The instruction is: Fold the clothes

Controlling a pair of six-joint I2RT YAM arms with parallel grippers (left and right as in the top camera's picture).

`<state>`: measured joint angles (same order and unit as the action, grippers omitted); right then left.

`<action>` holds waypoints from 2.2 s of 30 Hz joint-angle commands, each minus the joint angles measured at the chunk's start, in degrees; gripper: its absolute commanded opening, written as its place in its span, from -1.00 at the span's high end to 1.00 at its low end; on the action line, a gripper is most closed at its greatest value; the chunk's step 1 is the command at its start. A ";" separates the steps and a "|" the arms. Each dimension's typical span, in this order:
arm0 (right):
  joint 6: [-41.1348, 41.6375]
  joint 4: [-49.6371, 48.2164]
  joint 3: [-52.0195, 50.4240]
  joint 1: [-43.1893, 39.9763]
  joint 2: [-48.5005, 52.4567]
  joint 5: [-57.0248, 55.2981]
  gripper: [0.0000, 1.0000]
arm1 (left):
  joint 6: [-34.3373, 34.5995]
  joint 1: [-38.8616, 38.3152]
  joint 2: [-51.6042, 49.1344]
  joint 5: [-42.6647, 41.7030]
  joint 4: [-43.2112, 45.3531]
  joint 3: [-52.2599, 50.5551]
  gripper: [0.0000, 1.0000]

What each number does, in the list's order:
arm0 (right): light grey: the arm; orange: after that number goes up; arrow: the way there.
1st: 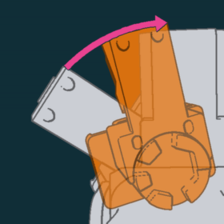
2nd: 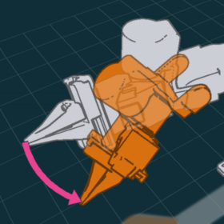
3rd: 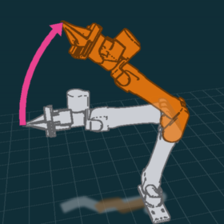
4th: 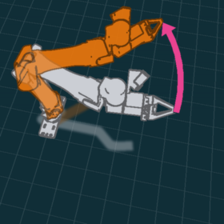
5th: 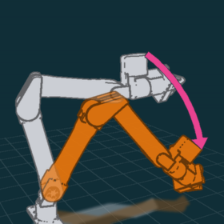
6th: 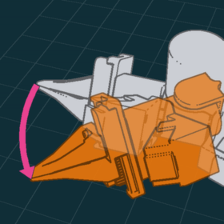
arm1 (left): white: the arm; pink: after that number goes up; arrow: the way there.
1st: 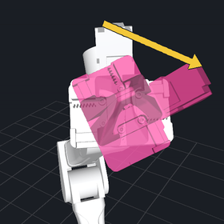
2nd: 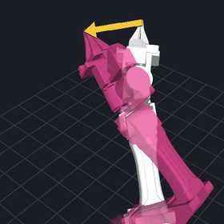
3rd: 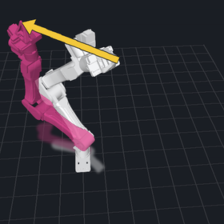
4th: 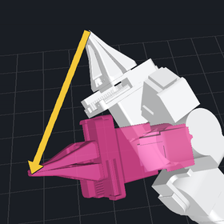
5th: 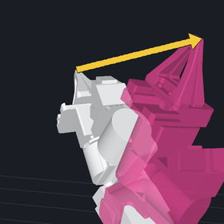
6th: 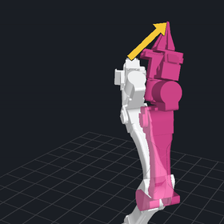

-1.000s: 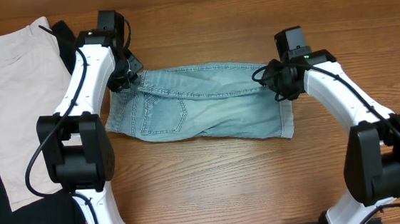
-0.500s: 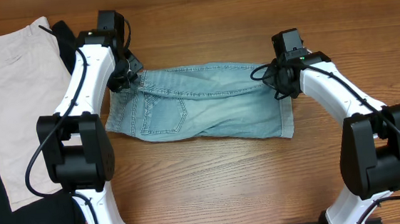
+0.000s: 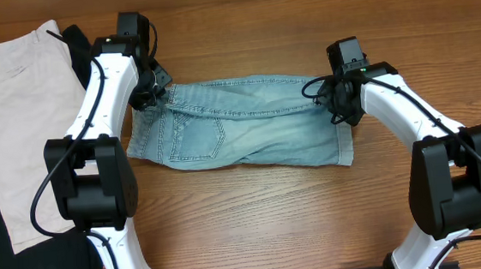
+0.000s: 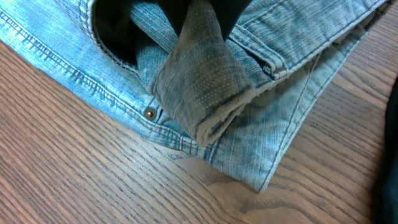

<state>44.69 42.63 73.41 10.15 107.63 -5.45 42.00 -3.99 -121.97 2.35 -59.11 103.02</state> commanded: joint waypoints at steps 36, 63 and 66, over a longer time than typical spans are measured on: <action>-3.19 -0.13 3.17 -1.99 -2.08 4.74 0.92 | -4.76 1.22 0.92 1.46 -8.79 14.84 0.92; -5.97 4.13 4.24 -1.97 -18.05 6.03 0.92 | -4.74 1.42 0.90 5.57 -10.45 15.82 0.91; -7.23 3.72 4.22 -1.97 -18.05 5.92 0.92 | -4.74 1.44 0.90 5.73 -10.54 15.82 0.91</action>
<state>39.16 46.61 76.60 8.99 90.19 2.72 38.57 -3.62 -121.97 4.54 -69.67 117.47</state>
